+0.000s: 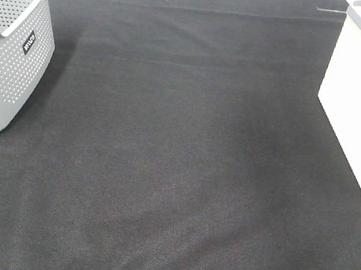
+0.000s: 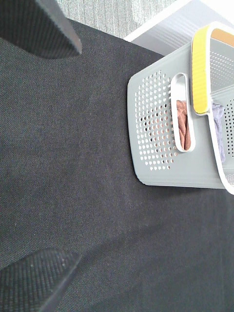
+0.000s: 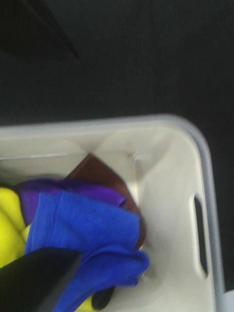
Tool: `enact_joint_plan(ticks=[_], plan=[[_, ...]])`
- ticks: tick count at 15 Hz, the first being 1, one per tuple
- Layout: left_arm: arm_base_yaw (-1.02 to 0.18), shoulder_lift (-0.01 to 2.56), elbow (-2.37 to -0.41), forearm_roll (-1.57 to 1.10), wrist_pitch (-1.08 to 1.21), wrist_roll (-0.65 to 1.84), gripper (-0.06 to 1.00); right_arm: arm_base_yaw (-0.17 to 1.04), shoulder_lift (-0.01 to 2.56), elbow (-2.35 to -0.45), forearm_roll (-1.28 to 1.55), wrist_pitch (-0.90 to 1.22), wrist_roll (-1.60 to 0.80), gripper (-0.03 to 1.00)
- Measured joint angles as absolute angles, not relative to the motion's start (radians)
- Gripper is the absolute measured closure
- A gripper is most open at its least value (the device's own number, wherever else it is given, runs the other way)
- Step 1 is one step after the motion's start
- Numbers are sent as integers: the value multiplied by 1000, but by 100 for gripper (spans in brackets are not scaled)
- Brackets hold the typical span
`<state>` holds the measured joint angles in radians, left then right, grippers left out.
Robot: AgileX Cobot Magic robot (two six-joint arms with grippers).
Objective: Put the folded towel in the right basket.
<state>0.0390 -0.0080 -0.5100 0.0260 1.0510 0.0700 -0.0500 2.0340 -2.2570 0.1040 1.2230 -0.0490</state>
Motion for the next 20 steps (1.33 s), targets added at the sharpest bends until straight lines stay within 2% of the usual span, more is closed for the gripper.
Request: enact_joint_plan(ticks=[3,5,8,9,10,12,14,17,20], plan=[[39,-8,-510,26,1051,70,-5,-7,1951,-2220,90,1218,-50,1],[39,-8,-510,26,1051,70,-5,-9,1817,-2066,74,1213,-43,1],[39,-8,-510,26,1051,70,-5,-9,1498,-1667,74,1210,-23,1],[39,-8,-510,26,1051,70,-5,-9,1286,-1420,72,1176,-22,1],[39,-8,-510,26,1051,70,-5,-9,1173,-1261,72,1138,-22,1],[39,-8,-510,26,1051,70,-5,-9,953,-1021,72,1103,-26,1],[39,-8,-510,26,1051,70,-5,-9,592,-764,72,1105,-27,1],[39,-8,-510,26,1051,70,-5,-9,263,-612,68,1115,-27,1],[39,-8,-510,26,1051,70,-5,-9,97,-509,68,1150,-27,1]])
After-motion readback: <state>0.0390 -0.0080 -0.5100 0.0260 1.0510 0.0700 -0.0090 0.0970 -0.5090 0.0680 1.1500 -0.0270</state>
